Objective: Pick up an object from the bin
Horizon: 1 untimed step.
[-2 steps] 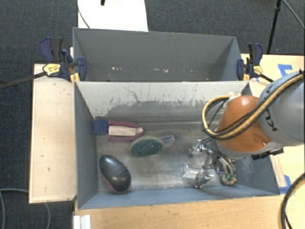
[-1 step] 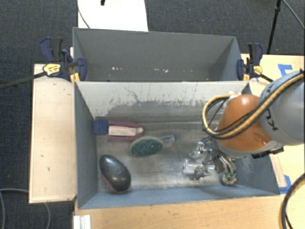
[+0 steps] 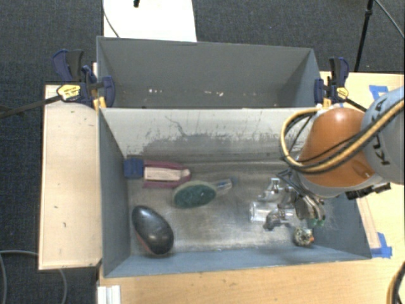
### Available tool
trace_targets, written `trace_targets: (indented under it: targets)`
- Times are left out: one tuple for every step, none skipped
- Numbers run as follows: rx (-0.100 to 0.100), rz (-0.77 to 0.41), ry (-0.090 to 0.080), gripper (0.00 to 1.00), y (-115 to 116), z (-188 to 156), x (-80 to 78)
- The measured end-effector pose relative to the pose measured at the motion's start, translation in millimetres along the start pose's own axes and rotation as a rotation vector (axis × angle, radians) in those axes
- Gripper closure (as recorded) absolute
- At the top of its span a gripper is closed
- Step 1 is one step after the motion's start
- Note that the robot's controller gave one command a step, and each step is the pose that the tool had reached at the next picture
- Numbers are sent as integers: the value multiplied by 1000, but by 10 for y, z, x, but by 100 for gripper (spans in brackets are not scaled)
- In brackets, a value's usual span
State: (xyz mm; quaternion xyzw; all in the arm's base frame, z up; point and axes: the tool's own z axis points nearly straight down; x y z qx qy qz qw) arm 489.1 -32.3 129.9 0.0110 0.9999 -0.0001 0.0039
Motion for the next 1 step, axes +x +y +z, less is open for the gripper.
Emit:
trace_targets:
  targets:
    - [0, -8, -1, 100, 1, -588, -25]
